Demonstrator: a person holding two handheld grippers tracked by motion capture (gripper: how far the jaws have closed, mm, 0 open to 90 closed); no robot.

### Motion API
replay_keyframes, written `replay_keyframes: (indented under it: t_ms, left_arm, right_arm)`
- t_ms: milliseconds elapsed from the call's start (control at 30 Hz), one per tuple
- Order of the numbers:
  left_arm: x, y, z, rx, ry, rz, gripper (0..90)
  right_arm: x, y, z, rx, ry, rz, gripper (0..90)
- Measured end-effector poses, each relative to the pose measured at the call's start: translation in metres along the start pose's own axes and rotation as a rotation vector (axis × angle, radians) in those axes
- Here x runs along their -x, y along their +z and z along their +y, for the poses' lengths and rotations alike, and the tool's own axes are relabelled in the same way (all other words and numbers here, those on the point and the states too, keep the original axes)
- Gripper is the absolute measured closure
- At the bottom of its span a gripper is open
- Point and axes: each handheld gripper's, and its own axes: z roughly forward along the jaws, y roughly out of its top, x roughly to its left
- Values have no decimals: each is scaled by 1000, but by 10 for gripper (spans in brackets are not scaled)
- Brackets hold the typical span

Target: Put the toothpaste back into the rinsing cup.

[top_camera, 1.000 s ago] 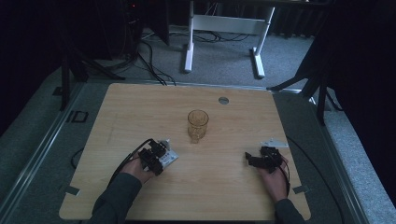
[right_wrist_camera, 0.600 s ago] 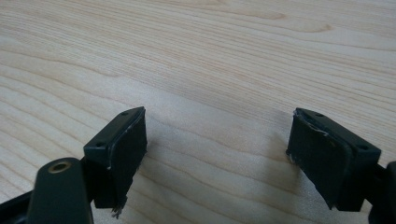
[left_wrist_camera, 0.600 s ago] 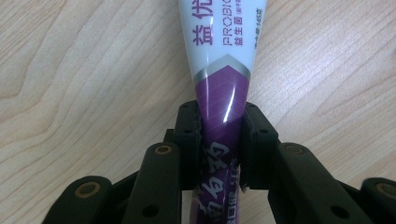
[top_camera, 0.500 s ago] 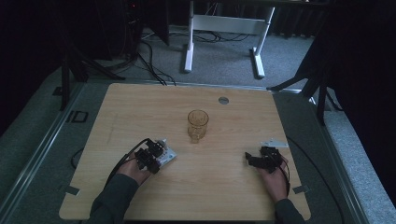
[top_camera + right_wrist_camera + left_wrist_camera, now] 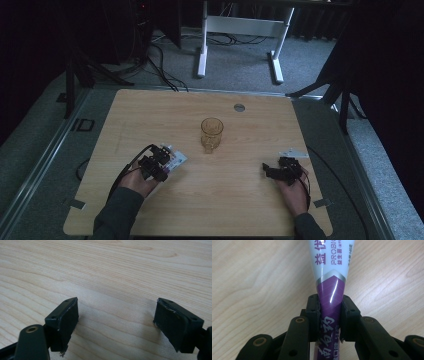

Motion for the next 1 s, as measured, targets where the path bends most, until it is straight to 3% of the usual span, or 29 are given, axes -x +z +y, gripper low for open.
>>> replay_keyframes:
  t_ms: [367, 833, 1000]
  left_arm:
    - [6, -15, 2, 129, -26, 30, 727]
    - [8, -26, 9, 210, -36, 16, 727]
    - [12, -29, 13, 244, -39, 35, 728]
  right_arm:
    - [0, 0, 0, 1, 1, 0, 195]
    - [0, 0, 0, 0, 1, 0, 195]
    - [0, 0, 0, 0, 1, 0, 195]
